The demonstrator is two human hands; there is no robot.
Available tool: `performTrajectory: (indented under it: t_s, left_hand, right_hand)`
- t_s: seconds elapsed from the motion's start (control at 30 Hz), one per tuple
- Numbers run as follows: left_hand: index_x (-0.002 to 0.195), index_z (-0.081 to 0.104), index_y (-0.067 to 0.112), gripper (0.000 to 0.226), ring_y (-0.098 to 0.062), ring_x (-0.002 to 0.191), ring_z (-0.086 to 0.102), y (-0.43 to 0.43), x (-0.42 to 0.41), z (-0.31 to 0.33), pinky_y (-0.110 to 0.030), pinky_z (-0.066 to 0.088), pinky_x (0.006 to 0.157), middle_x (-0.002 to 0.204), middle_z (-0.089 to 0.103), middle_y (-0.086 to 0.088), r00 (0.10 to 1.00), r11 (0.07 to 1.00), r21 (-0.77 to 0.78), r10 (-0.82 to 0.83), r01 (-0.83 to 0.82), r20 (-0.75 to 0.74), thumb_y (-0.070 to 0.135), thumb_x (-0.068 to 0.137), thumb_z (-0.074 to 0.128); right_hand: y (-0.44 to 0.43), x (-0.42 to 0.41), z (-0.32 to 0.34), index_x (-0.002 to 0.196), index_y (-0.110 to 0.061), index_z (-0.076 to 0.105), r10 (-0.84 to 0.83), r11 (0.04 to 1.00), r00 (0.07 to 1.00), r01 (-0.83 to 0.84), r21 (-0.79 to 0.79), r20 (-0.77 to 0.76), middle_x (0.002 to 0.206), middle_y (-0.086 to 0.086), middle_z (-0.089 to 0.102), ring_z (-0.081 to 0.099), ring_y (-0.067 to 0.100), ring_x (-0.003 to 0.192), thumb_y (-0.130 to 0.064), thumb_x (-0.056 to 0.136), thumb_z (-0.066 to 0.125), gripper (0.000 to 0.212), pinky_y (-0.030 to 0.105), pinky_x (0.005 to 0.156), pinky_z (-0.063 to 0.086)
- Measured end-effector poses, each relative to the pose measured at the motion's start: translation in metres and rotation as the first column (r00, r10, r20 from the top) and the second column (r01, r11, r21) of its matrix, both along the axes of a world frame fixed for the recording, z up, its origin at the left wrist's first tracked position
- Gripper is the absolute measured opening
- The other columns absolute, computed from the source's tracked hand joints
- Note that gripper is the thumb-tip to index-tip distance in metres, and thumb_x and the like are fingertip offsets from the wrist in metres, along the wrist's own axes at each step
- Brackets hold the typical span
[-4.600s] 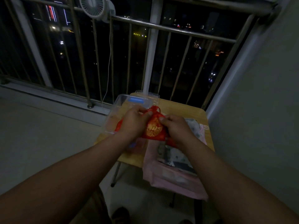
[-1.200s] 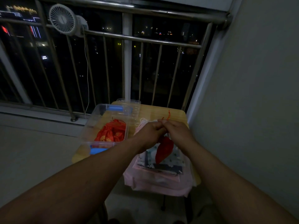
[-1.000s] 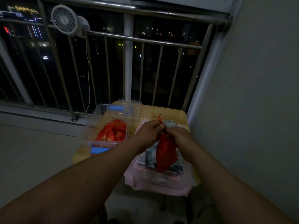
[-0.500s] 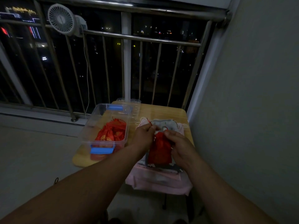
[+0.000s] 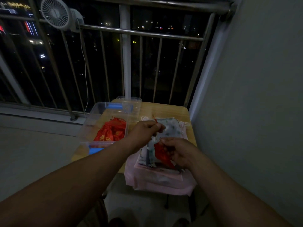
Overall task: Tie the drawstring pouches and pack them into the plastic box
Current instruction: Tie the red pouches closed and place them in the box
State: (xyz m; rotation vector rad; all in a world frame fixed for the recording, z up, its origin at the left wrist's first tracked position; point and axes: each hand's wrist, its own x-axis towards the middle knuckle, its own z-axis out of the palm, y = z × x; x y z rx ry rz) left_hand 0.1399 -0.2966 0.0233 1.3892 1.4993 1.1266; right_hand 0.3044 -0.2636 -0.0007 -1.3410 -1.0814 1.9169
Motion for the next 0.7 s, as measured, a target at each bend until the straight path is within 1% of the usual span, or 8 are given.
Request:
performTrajectory:
  t_s: [0.13,0.23,0.3,0.4,0.47,0.53,0.57,0.7]
  left_hand:
    - [0.114,0.079,0.017,0.026,0.007,0.097,0.065,0.008,0.001,0.011,-0.010,0.048,0.077,0.113,0.076,0.007,0.986,0.989,-0.056,-0.141,0.136,-0.087,0.030,0.104,0.059]
    - [0.115,0.079,0.013,0.027,-0.005,0.095,0.071,0.010,0.004,0.012,-0.015,0.057,0.077,0.107,0.078,-0.001,0.972,0.977,-0.073,-0.206,0.199,-0.111,0.028,0.105,0.058]
    - [0.117,0.077,0.012,0.029,-0.018,0.101,0.073,0.008,0.007,0.011,-0.028,0.060,0.086,0.107,0.077,-0.007,0.978,0.979,-0.077,-0.195,0.189,-0.076,0.028,0.105,0.056]
    - [0.127,0.068,0.018,0.034,-0.023,0.101,0.071,0.002,0.006,0.003,-0.040,0.059,0.092,0.110,0.074,-0.006,0.985,0.981,-0.095,-0.171,0.167,-0.035,0.039,0.107,0.049]
    - [0.128,0.064,0.020,0.032,-0.018,0.096,0.069,-0.008,0.005,-0.002,-0.030,0.056,0.084,0.106,0.071,-0.003,0.964,0.977,-0.096,-0.205,0.191,-0.171,0.038,0.108,0.046]
    - [0.120,0.066,0.015,0.028,-0.017,0.091,0.064,-0.016,0.004,-0.011,-0.023,0.049,0.076,0.101,0.069,-0.002,0.916,0.981,-0.055,-0.193,0.186,-0.352,0.032,0.109,0.047]
    - [0.116,0.067,0.013,0.026,-0.017,0.091,0.061,-0.017,0.003,-0.015,-0.025,0.048,0.076,0.098,0.067,-0.002,0.900,0.986,-0.024,-0.162,0.167,-0.405,0.029,0.109,0.048]
    - [0.103,0.065,0.013,0.023,-0.019,0.087,0.060,-0.017,-0.005,-0.026,-0.036,0.050,0.081,0.090,0.063,0.003,0.884,0.992,0.029,-0.095,0.121,-0.458,0.028,0.108,0.049]
  right_hand:
    - [-0.003,-0.003,0.001,0.104,-0.003,0.075,0.067,0.994,0.996,-0.072,0.081,0.054,0.115,0.025,0.072,0.067,0.035,0.105,-0.003,0.095,0.065,0.012,0.054,0.108,0.048]
    - [-0.004,-0.005,0.002,0.103,-0.004,0.076,0.145,0.967,0.984,-0.163,0.194,0.103,0.111,0.023,0.075,0.072,0.034,0.102,-0.001,0.095,0.064,0.014,0.049,0.104,0.053]
    - [-0.005,-0.003,0.004,0.104,-0.007,0.077,0.169,0.946,0.974,-0.203,0.252,0.152,0.105,0.016,0.078,0.074,0.029,0.101,-0.003,0.095,0.064,0.016,0.042,0.100,0.057]
    - [-0.006,0.004,0.008,0.102,-0.003,0.078,0.110,0.959,0.984,-0.141,0.247,0.137,0.095,0.014,0.079,0.075,0.020,0.082,-0.006,0.096,0.065,0.014,0.030,0.079,0.060]
    - [-0.003,0.010,0.007,0.094,-0.004,0.078,0.068,0.969,0.989,-0.097,0.229,0.130,0.082,0.010,0.076,0.067,0.014,0.066,-0.008,0.097,0.064,0.014,0.025,0.062,0.053]
    - [-0.001,0.013,0.004,0.089,-0.007,0.079,0.059,0.978,0.993,-0.079,0.192,0.107,0.077,0.007,0.074,0.060,0.014,0.065,-0.010,0.097,0.064,0.017,0.027,0.065,0.048]
    - [0.000,0.013,0.003,0.089,-0.008,0.080,0.062,0.983,0.994,-0.077,0.165,0.092,0.078,0.007,0.074,0.061,0.014,0.067,-0.012,0.097,0.065,0.017,0.029,0.068,0.048]
    - [-0.002,0.012,0.006,0.094,-0.008,0.079,0.080,0.987,0.994,-0.090,0.135,0.079,0.083,0.007,0.075,0.065,0.015,0.072,-0.015,0.095,0.069,0.012,0.031,0.074,0.053]
